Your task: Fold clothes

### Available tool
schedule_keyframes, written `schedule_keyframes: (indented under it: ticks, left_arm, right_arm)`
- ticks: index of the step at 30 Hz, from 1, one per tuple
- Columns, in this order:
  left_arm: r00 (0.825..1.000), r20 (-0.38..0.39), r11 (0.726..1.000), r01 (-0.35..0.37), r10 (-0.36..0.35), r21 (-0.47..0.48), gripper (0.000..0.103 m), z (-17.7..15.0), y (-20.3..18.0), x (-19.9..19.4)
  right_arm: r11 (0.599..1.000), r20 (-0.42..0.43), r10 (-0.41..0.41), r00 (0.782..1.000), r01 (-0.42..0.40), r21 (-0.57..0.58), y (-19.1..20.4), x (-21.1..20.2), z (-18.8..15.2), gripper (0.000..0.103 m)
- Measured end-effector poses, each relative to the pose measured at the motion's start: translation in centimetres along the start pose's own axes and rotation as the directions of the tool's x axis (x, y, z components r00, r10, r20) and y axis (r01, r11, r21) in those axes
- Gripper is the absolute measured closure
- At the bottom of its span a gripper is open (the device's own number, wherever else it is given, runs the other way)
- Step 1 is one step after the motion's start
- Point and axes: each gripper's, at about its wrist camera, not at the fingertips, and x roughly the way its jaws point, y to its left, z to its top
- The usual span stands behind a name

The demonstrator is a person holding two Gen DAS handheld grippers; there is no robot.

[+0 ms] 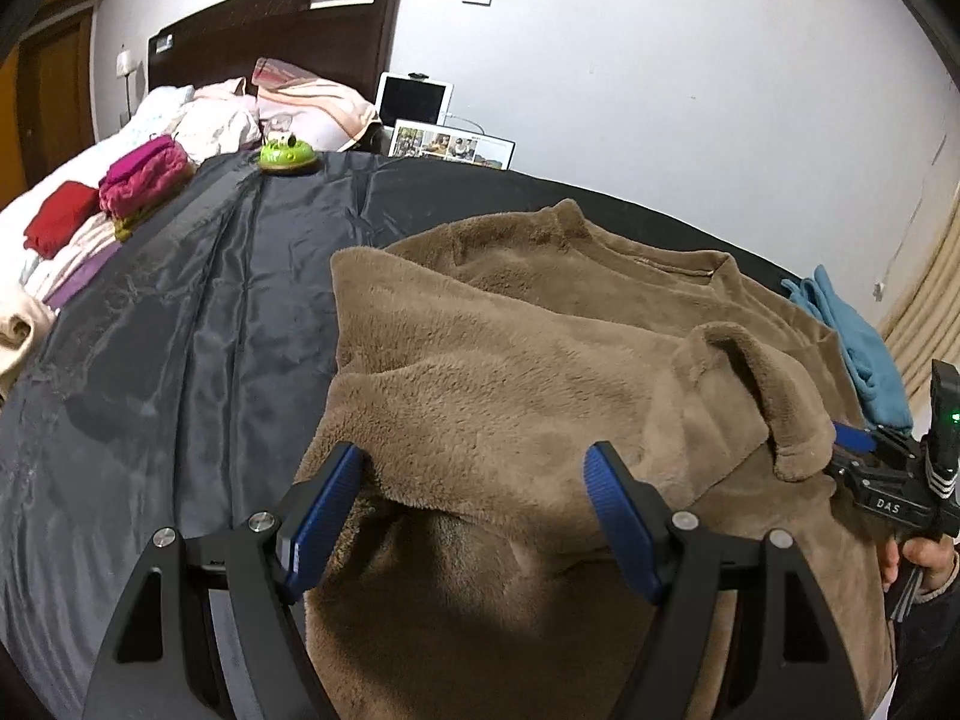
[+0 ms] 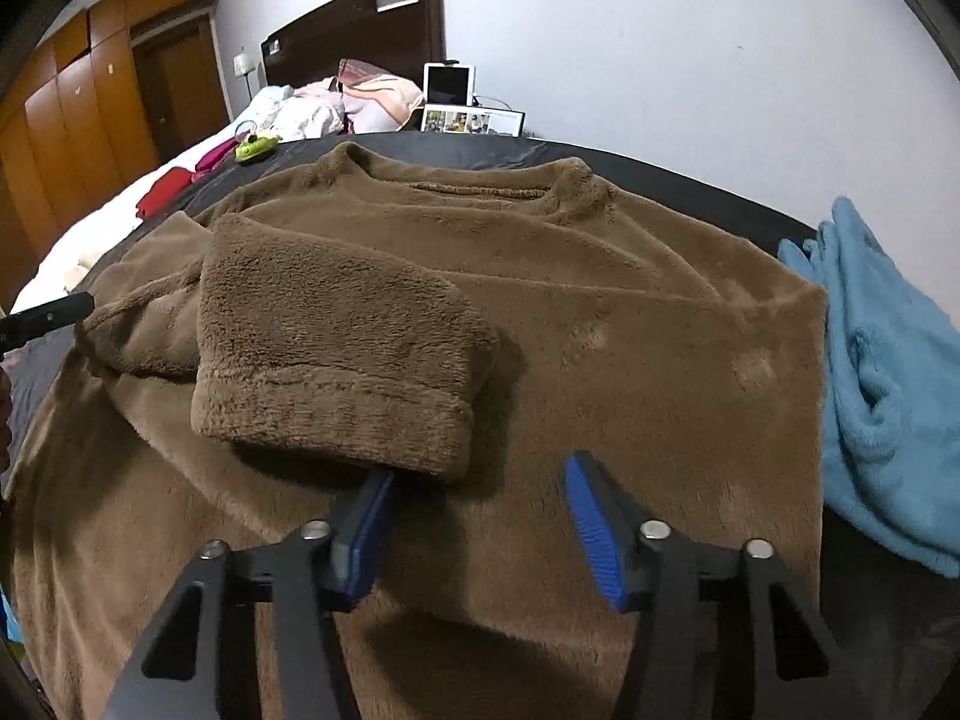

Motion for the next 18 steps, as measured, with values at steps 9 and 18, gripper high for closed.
schedule_keyframes:
  ticks: [9, 18]
  left_arm:
    - [1.000, 0.010, 1.000, -0.001, 0.001, 0.002, 0.023, -0.4, 0.6, 0.8]
    - [1.000, 0.015, 1.000, 0.005, -0.005, 0.008, 0.022, -0.7, 0.8, 1.4]
  right_arm:
    - [0.999, 0.071, -0.024, 0.997, 0.021, 0.048, -0.6, -1.8, 2.4, 0.094]
    - [0.985, 0.138, -0.125, 0.983, 0.105, 0.139, -3.4, -2.8, 3.6, 0.095]
